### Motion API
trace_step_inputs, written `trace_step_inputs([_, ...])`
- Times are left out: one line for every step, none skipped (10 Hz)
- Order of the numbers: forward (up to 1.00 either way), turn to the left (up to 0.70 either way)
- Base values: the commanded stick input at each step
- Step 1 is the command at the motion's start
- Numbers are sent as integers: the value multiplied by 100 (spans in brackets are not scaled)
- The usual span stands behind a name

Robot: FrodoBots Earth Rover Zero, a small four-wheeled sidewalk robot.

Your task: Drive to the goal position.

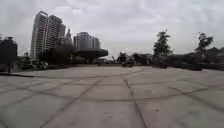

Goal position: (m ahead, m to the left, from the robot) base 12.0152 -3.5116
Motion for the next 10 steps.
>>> trace_step_inputs([100, -38])
trace_step_inputs([100, -38])
trace_step_inputs([100, -38])
trace_step_inputs([100, -38])
trace_step_inputs([100, -38])
trace_step_inputs([100, -38])
trace_step_inputs([100, -38])
trace_step_inputs([100, -38])
trace_step_inputs([100, -38])
trace_step_inputs([100, -38])
